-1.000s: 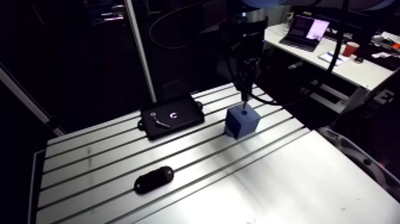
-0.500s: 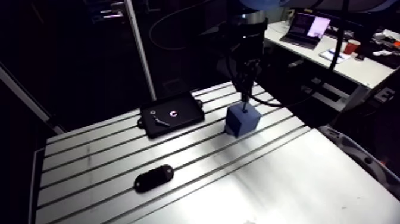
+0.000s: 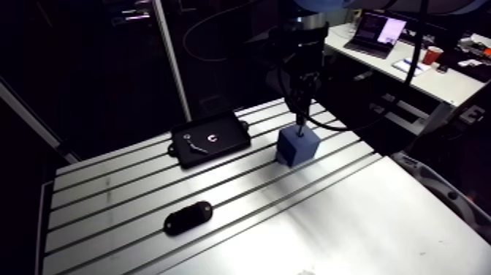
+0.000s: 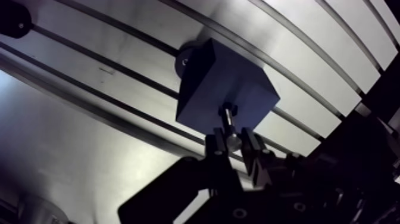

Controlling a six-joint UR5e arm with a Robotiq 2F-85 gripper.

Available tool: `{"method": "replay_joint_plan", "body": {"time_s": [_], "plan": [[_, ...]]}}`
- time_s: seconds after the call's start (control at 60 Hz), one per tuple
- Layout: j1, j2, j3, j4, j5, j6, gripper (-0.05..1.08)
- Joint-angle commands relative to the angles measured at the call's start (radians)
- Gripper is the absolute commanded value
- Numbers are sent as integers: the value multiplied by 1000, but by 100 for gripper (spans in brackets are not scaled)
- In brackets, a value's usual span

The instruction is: Pick up the M10 bolt and insert it into the hex recess until seated.

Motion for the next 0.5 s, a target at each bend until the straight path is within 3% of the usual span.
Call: {"method": "replay_joint_plan", "body": {"time_s": [0.017,0.5], "plan": [[-4,2,-1,0,2,-3,82],[-6,9,-1,0,1,-3,82]]}}
